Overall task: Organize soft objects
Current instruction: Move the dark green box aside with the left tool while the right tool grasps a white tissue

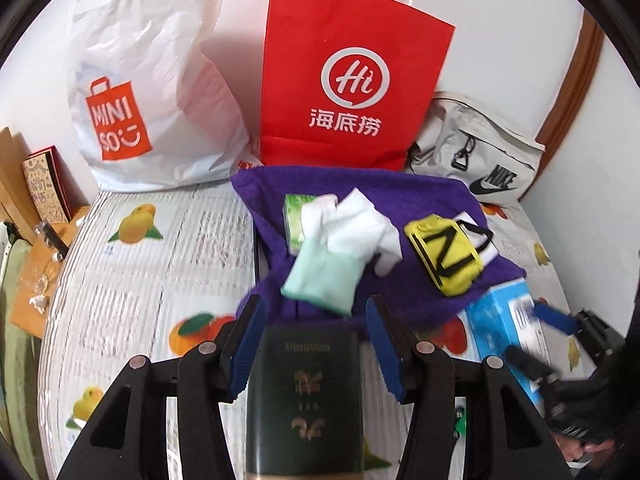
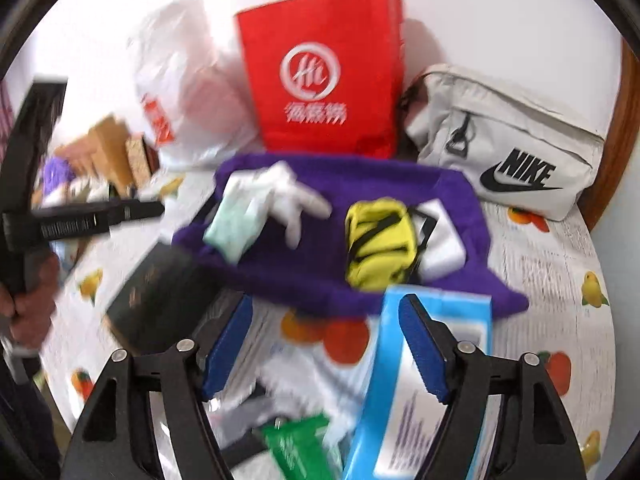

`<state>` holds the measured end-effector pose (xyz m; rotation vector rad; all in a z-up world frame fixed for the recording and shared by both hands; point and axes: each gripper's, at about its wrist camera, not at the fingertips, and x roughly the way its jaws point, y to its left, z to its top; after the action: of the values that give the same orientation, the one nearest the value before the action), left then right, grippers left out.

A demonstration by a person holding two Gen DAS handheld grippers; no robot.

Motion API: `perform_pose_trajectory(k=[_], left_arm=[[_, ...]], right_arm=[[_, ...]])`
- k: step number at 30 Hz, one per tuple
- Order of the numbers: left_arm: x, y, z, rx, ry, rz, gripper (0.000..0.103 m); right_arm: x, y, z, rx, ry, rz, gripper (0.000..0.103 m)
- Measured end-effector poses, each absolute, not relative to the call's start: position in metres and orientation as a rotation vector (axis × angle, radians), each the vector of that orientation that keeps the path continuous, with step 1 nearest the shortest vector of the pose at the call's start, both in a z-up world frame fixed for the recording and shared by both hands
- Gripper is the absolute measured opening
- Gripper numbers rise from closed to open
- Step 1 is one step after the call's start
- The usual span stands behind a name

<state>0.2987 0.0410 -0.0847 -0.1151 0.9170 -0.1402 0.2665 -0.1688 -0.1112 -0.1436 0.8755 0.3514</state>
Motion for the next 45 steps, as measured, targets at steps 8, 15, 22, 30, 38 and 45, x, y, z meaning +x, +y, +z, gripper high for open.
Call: perform_pose_trajectory(k=[8, 15, 22, 30, 38, 45], left_arm=[[0.27, 0.049, -0.097, -0.144, 0.934, -0.169, 0.05], [0.249, 0.059, -0.1, -0.168, 0.925, -0.198, 0.05], [0.238, 0.068, -0.097, -0.154, 0.91, -0.179, 0.05], [0.217, 0.071, -0.103, -0.168, 0.934, -0.172, 0.05], [0.181, 0.054, -0.11, -0.143, 0.959, -0.192, 0.05], [0.156, 0.026, -0.126, -0.106, 0.99, -0.241, 0.05]], right_arm=[[0.244, -0.135, -0.158, -0.359, 0.975, 0.359, 0.055], [0.254, -0.117, -0.183, -0.502, 0.995, 0.286, 0.046], [0.264, -0.123, -0.181, -0.436, 0.995, 0.289, 0.004], [0.234, -0.152, -0.124, -0.089, 0.882, 0.373, 0.003], [0.184, -0.171, -0.101, 0.016, 0.847, 0.397, 0.003], [0.136, -0.2, -0.111, 0.04, 0.85, 0.352, 0.003]])
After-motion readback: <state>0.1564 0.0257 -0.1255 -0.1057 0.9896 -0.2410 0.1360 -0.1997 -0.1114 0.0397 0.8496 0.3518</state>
